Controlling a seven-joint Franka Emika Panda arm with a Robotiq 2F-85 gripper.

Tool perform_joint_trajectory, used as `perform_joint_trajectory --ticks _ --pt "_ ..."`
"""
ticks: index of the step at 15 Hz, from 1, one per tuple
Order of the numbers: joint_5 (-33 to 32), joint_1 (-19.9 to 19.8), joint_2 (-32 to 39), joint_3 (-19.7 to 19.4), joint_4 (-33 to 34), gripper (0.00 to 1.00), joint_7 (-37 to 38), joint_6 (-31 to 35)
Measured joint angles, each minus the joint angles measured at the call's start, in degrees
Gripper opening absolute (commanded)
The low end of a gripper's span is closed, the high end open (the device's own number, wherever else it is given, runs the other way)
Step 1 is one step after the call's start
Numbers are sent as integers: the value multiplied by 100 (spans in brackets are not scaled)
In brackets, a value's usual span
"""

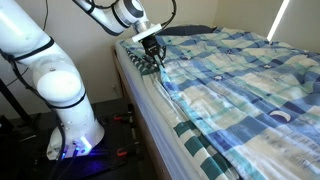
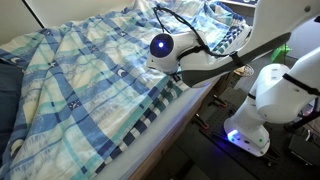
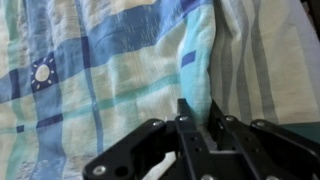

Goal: Take the top bedding off the bed

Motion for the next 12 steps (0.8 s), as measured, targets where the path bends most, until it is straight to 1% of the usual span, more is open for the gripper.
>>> perform_joint_trajectory --ticks 3,8,10,12 --pt "-95 0 -30 0 40 2 0 -67" --pt "-170 -24 -33 -35 117 2 28 -80" --pt "-198 -144 -43 -92 202 2 226 -80" --pt "-277 -359 -62 -224 319 2 497 -80"
